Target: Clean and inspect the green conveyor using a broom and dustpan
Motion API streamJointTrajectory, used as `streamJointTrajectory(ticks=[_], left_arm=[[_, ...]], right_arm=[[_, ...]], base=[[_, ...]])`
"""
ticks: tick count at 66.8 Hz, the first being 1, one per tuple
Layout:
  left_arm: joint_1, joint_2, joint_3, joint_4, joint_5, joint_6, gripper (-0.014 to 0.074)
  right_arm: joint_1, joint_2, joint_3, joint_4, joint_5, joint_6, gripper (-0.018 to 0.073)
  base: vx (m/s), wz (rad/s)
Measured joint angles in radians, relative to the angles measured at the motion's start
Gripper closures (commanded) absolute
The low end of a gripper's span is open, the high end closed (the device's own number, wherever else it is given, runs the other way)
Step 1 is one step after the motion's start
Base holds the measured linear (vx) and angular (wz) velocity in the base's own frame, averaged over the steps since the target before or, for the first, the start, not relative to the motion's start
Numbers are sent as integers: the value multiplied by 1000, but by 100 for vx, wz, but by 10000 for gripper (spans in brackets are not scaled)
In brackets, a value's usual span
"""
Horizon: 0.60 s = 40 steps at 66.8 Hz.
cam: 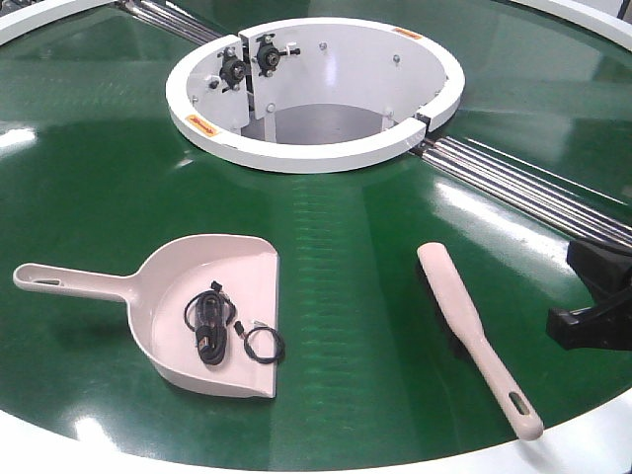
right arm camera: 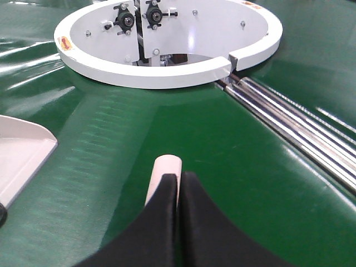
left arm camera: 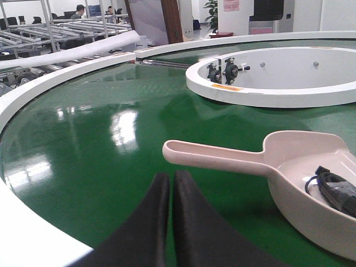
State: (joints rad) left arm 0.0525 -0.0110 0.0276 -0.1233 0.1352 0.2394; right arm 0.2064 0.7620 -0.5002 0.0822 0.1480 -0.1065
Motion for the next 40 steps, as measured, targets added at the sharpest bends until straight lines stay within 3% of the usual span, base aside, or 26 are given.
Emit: streamJointTrajectory(ticks=[22, 40], left_arm=[[0, 0, 0, 0, 0, 0, 603], [0, 0, 0, 0, 0, 0, 603]], right_arm=[[-173, -237, 32, 3, 156, -40, 563], [-197, -537, 349, 3, 13, -46, 563]], base=[[0, 0], [0, 0]])
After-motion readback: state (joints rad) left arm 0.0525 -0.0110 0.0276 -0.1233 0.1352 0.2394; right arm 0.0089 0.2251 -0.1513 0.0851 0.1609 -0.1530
